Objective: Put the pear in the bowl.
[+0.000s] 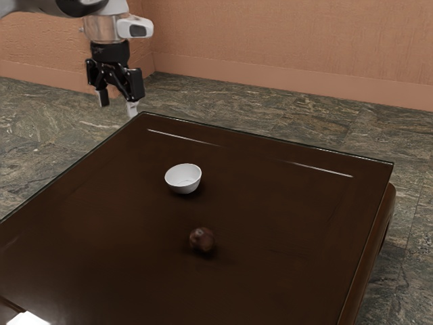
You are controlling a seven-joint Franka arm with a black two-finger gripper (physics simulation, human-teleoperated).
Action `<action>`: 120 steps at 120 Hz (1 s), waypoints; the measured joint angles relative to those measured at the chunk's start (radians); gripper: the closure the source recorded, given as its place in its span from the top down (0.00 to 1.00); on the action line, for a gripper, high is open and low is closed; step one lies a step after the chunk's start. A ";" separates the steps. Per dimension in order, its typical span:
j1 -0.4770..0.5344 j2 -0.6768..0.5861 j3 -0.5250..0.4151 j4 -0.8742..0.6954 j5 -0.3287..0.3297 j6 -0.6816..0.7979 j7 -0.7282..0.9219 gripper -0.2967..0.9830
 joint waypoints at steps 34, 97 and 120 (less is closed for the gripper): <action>-0.030 0.100 -0.058 0.014 0.005 0.128 0.035 0.77; -0.183 0.258 -0.018 -0.385 -0.037 0.469 -0.075 0.77; -0.186 0.352 -0.017 -0.380 -0.048 0.553 -0.106 0.77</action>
